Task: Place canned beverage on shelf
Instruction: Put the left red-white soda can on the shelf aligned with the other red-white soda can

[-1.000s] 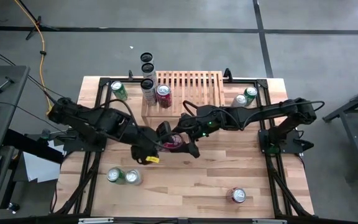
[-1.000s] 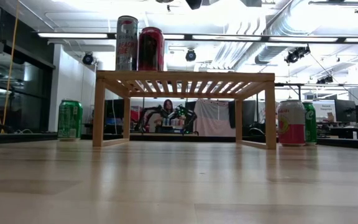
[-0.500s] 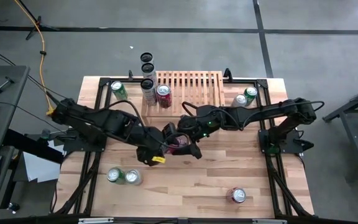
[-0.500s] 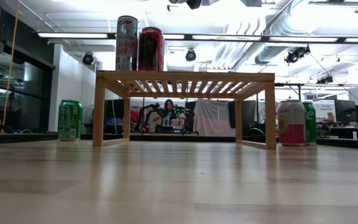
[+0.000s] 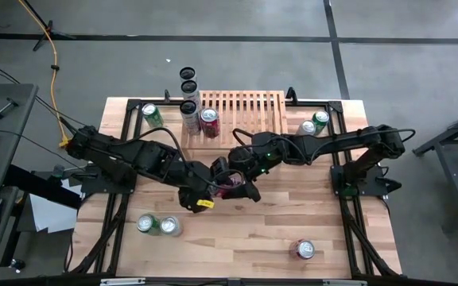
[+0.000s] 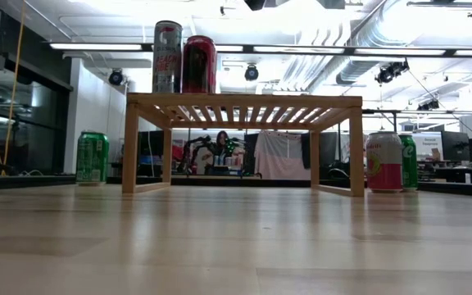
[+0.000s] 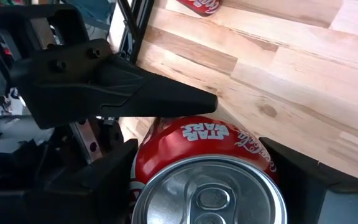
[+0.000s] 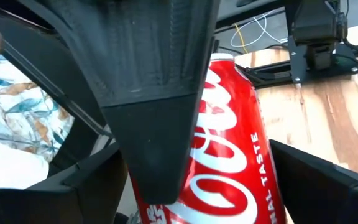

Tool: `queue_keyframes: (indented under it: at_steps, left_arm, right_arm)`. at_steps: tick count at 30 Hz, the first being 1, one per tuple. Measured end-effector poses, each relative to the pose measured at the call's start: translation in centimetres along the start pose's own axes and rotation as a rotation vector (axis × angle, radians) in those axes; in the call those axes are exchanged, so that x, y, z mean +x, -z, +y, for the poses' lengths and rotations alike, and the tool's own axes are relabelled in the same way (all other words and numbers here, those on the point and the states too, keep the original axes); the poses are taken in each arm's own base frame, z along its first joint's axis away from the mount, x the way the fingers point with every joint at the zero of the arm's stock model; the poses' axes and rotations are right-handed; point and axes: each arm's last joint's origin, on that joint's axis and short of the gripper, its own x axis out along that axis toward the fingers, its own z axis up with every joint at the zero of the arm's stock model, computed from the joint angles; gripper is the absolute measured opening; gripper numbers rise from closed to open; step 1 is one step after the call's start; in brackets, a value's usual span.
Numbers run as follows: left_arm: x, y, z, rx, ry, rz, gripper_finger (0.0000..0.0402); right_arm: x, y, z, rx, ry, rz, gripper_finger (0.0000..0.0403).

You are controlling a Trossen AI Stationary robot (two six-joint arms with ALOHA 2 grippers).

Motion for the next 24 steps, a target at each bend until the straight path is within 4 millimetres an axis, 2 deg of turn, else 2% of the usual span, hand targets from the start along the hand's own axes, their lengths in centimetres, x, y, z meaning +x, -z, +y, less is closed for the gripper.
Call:
queue_keyframes:
  at_steps: [6,11,16,20,24]
  left_arm:
    - [0.0,0.0,0.1,0.005,-0.010,-0.005,0.0281]
    - [0.0,0.0,0.2,0.004,-0.008,-0.015,0.0281]
    - [0.0,0.0,0.2,-0.011,-0.012,-0.019,0.0282]
    - [0.0,-0.1,0.3,-0.079,-0.037,-0.003,0.0333]
    - [-0.1,0.5,0.5,-0.206,-0.107,0.114,0.0376]
  right_arm:
    - [0.1,0.1,0.3,-0.003,-0.017,0.007,0.0342]
    - [0.1,0.1,0.4,-0.021,-0.022,0.010,0.0302]
    - [0.0,0.1,0.3,-0.030,-0.032,0.014,0.0302]
    - [-0.9,-0.1,0.4,-0.059,-0.031,0.028,0.0302]
    - [-3.0,-0.1,1.0,-0.068,-0.068,0.101,0.0302]
